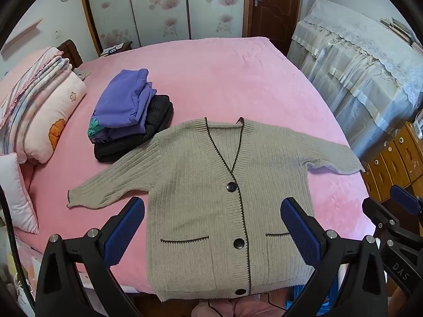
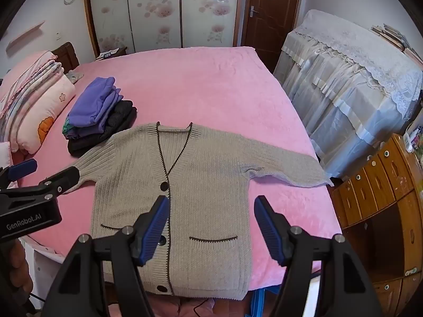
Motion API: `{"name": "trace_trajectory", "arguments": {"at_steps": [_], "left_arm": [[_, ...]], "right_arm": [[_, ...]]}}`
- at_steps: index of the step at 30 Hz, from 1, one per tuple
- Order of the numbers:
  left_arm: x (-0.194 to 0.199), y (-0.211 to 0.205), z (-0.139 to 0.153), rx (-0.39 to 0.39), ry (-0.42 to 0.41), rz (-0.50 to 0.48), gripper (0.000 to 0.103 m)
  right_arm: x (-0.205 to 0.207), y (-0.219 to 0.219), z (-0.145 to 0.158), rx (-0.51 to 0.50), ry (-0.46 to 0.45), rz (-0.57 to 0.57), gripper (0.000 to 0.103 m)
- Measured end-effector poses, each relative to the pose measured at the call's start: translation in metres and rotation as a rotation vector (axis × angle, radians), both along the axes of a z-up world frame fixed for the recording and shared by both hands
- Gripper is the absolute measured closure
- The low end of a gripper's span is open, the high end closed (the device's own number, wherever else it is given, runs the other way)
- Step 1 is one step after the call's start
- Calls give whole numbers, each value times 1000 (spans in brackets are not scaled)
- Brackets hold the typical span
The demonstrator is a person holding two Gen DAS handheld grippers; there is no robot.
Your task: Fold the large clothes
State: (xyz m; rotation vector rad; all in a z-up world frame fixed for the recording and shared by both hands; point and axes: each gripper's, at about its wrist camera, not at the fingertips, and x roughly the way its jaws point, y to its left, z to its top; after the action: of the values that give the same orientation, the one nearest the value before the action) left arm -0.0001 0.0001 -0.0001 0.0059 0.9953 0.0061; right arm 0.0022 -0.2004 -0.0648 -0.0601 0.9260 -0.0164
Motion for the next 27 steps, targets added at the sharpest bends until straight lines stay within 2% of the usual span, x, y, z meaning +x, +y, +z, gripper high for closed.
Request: {"name": "trace_trajectory", "arguments": {"at_steps": [13, 27], "left_arm": [[-11, -9, -2, 7, 1, -13, 1], [-14, 0, 4, 17, -15, -39, 1]], "right_arm": [[-6, 2, -5, 4, 6, -11, 37], [-12, 7, -5, 7, 4, -22, 37]]}}
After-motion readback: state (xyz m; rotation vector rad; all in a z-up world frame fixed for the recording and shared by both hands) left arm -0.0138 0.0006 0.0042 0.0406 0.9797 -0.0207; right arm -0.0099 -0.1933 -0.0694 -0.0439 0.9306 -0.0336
